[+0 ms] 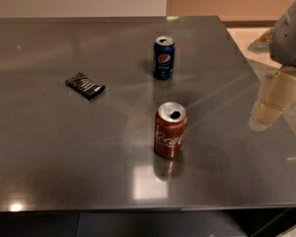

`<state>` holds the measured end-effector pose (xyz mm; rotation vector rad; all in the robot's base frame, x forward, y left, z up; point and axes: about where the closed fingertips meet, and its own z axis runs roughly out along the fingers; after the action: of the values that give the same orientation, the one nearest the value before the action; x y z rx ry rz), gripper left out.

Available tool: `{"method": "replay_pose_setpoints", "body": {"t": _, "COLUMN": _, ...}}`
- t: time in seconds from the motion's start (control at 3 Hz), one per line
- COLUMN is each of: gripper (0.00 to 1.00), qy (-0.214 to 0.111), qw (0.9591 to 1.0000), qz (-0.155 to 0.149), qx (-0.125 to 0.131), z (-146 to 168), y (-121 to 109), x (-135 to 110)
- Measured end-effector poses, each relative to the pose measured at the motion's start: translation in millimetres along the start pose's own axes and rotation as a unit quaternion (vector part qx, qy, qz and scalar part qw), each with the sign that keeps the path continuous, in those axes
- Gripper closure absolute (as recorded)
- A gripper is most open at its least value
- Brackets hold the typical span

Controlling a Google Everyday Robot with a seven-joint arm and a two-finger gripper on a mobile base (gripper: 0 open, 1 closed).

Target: Knock coke can over

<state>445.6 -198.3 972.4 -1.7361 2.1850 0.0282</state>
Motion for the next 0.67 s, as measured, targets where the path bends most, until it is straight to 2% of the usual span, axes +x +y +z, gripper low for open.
{"method": "replay_pose_setpoints", "body": {"t": 0.33, "gripper": 0.00, "qy": -0.058, "qw": 0.9971, "qz": -0.026, "qx": -0.041, "z": 18.6, "y": 7.2, "x": -28.4}}
{"method": "replay_pose_setpoints", "body": {"t": 0.67, "gripper": 0.00, "qy": -0.102, "qw": 0.9906, "qz": -0.051, "qx": -0.075, "z": 34.5, "y": 24.4, "x": -53.6}}
